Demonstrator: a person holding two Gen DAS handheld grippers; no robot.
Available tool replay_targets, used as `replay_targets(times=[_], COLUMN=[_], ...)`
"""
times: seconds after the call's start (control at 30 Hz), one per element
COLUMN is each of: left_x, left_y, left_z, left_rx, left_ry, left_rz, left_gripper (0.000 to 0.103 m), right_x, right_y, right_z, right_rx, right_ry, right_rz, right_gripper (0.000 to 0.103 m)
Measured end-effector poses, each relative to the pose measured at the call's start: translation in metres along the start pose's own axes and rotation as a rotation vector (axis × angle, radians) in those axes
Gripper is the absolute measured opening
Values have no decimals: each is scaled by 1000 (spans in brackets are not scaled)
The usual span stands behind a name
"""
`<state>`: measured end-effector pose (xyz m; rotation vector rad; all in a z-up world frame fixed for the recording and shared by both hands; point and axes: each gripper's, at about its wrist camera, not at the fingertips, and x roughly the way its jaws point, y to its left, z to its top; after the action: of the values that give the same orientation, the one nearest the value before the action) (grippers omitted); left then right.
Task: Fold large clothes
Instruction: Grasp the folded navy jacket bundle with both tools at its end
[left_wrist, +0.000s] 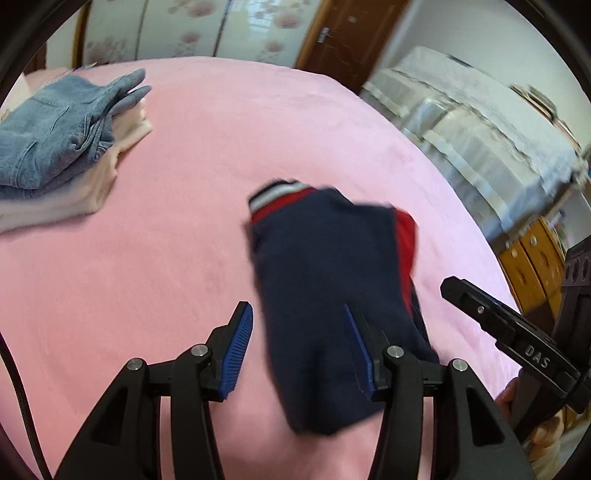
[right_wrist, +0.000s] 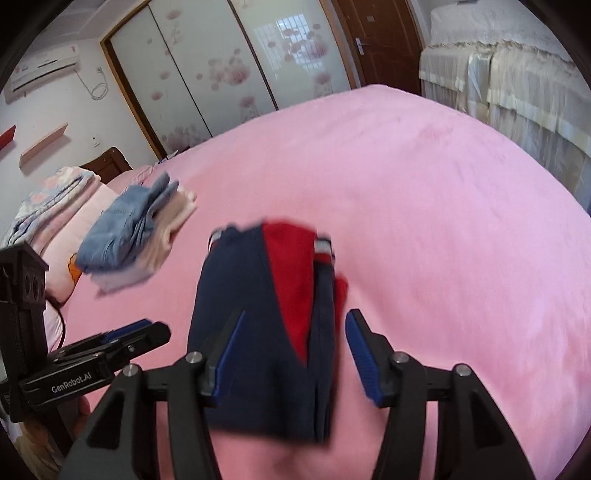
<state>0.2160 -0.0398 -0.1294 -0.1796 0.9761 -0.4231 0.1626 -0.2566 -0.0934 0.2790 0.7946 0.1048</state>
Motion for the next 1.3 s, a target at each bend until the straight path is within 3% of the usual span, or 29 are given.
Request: replay_targets(times=[0.23, 0.27, 0.33, 0.47, 0.57, 0.67, 0.77, 0.87, 0.9, 1.1, 1.17, 1.23, 1.3], left_x=[45, 50, 58, 76, 86, 86, 80, 69, 65, 40, 30, 19, 6], left_y=[17, 16, 13, 3, -8, -16, -17, -16, -16, -26, -31, -34, -34], left_z=[30, 31, 33, 37, 37, 36, 38, 37, 36, 29, 26, 22, 19], left_rx=[-46, -41, -29, 1, 45, 81, 81, 69, 64, 71, 87, 96, 83], left_ry=[61, 68, 75, 75, 68, 59, 66, 77, 73, 84, 81, 80, 75], left_rz=[22, 24, 31, 52, 93, 127, 130, 145, 146, 150, 163, 179, 184], left_gripper=[44, 39, 29, 25, 25, 26, 32, 61, 65, 66, 67, 67, 67], right_x=[63, 67, 75, 90, 113, 117, 112, 97, 92, 50, 36, 19, 1], right_y=[-5, -4, 1, -14, -35, -46, -49, -44, -40, -26, -22, -18, -13], right_z=[37, 39, 42, 38, 23, 17, 19, 23, 24, 27, 27, 27, 25], right_rx=[23, 13, -29, -4, 78, 137, 178, 165, 158, 126, 116, 102, 87], right_ry=[76, 81, 93, 123, 183, 170, 165, 145, 132, 88, 69, 36, -6], right_rz=[41, 56, 60, -30, -38, -21, 11, 18, 19, 26, 18, -8, -28], right_gripper=[54, 48, 4, 3, 3, 3, 4, 9, 9, 11, 22, 48, 54])
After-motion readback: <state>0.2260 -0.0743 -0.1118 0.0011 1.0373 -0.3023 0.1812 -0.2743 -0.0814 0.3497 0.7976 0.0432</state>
